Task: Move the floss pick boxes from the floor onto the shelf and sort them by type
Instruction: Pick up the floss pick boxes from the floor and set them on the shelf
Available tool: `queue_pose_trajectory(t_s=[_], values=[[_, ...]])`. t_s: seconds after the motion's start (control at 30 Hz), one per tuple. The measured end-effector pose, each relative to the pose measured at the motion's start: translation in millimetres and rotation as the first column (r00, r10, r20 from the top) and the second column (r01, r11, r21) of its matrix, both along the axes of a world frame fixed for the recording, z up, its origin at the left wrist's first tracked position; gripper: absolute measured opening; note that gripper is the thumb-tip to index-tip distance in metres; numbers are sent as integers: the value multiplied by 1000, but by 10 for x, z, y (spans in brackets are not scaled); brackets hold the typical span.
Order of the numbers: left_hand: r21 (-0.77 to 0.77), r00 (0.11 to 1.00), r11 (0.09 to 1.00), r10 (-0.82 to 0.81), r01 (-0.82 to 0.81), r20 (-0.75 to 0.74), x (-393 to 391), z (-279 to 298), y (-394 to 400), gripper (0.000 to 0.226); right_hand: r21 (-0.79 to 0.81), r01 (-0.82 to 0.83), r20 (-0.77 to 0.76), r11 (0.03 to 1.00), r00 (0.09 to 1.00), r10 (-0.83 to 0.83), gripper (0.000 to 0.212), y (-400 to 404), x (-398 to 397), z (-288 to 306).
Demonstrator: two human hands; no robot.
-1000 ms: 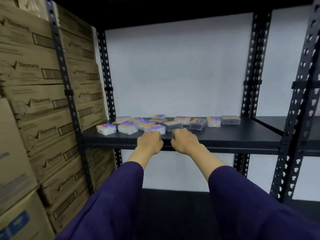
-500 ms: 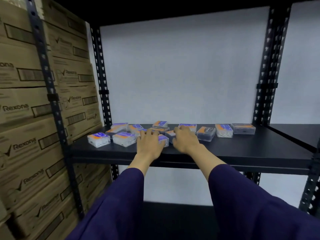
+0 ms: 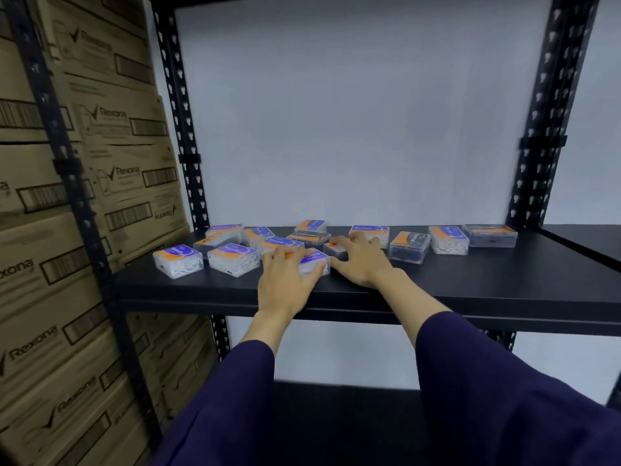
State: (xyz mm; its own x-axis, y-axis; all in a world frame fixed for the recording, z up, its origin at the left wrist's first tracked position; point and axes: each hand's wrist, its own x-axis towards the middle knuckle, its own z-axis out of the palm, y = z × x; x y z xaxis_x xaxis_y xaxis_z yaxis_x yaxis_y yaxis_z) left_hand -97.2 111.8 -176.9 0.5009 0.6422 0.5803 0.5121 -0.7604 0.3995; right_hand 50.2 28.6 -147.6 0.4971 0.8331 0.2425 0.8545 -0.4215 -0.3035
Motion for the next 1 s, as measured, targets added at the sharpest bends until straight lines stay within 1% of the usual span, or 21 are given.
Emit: queue_pose_trajectory(t_s=[0.23,0.3,0.37,0.47,0.5,0.57,0.6,0.67,0.7,0.77,0.87,0.93,1.0], values=[[-20,1000,1000,4,-4,-8,-4,17,-39,51,139,51,22,989,998,-54,43,-388,-148,-86],[-28,1000,1000,-6,6,2,-9,17,-42,51,178,72,76,981,993,-86,47,-502,-188,-130],[-28,1000,1000,-11,11,11,-12,21,-51,51,197,99,141,976,982,-128,58,-588,-199,-156],[-44,1000,999,-7,7,0,-10,42,-72,51,157,99,179,983,976,-127,82,-667,-169,-120],[-55,1000,998,-8,7,-11,-10,52,-72,51,139,79,186,987,977,-104,85,-680,-152,-94],[-66,999,998,-16,14,-39,-15,70,-71,52,110,10,163,994,986,-28,83,-697,-114,-36],[-65,998,998,-19,15,-61,-24,81,-71,52,107,-20,117,994,993,8,80,-708,-103,-13],[-67,993,998,-26,19,-112,-33,104,-56,54,118,-44,27,992,999,41,76,-739,-111,9],[-78,991,997,-29,19,-133,-40,117,-49,55,121,-47,19,991,999,45,75,-760,-123,8],[-118,986,993,-42,23,-163,-72,151,-50,59,105,-49,26,993,999,46,76,-829,-169,14],[-183,985,983,-61,31,-162,-159,193,-172,61,56,-40,54,998,998,37,80,-1005,-273,33],[-206,990,978,-65,38,-124,-242,199,-368,58,44,-26,88,999,996,22,78,-1164,-356,17],[-213,996,975,-69,55,-57,-330,187,-617,62,52,-18,110,999,994,12,76,-1346,-446,-38]])
